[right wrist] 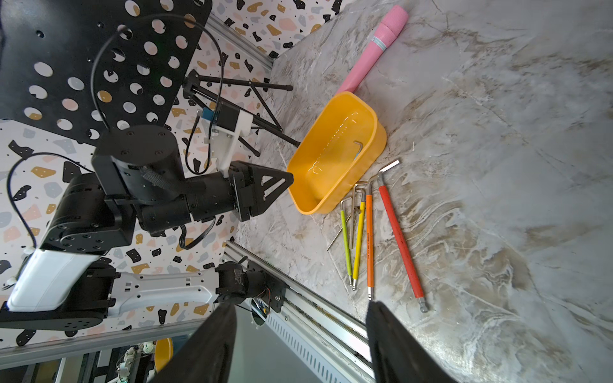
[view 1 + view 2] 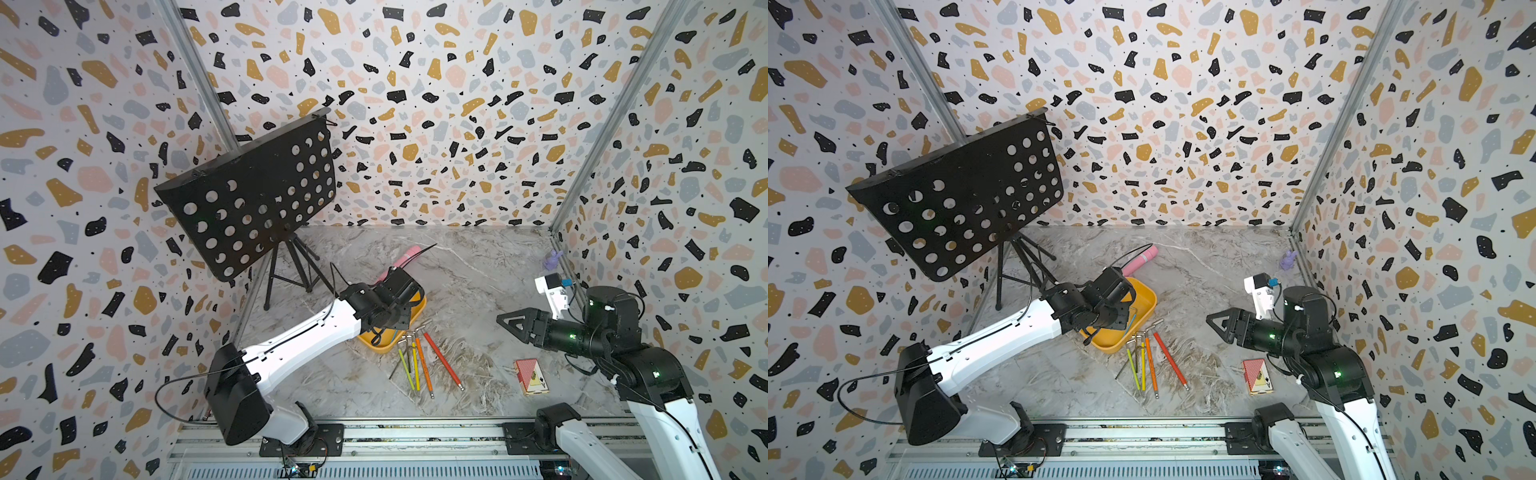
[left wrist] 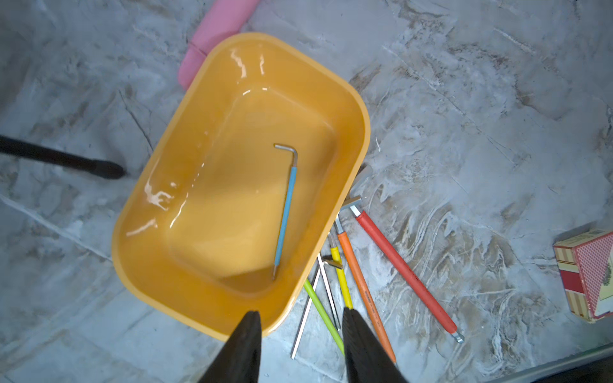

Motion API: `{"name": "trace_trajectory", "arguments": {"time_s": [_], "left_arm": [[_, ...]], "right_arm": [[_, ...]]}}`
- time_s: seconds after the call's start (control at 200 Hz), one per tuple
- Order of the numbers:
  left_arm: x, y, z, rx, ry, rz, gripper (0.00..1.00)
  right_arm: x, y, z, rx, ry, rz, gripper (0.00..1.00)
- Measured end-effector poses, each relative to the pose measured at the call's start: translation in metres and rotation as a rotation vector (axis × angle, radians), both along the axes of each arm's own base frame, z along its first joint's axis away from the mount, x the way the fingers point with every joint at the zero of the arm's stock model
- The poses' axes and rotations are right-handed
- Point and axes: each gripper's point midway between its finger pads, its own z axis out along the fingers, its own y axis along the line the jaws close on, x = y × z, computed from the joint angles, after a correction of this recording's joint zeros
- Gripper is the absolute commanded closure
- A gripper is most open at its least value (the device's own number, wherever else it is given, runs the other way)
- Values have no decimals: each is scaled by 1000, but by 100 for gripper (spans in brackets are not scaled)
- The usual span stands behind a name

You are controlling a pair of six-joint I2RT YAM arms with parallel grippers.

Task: Put the hex key on the desktop into the storage box
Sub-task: Pick up the Allen key from the center of the board.

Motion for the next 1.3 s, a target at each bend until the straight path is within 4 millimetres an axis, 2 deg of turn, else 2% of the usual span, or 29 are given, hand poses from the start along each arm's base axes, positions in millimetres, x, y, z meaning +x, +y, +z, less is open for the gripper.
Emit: {"name": "trace_trajectory", "arguments": {"time_s": [0.16,0.35,0.576,0.736,0.851,1.011,1.181,1.302], "left_arm": [[-26,-1,-10,-46,57,70,57],[-58,-21,-22,-105,124,102,58],[-85,-40,-55,-116,206,171,68],[-91,-37,-83,-92,266,245,70],[-93,-34,-92,-96,281,294,73],[-95,-28,-109,-92,298,357,73],[-93,-33,-130,-74,326,396,74],[-88,-34,-138,-73,331,426,74]], "right_arm": [[-2,1,2,5,-13,13,33],[-6,1,7,11,-41,18,33],[-5,1,12,16,-55,17,33],[-5,1,19,22,-79,17,33],[-5,1,19,22,-78,16,33],[-5,1,19,22,-78,16,33],[-5,1,19,22,-78,16,33],[-5,1,19,23,-79,16,33]]}}
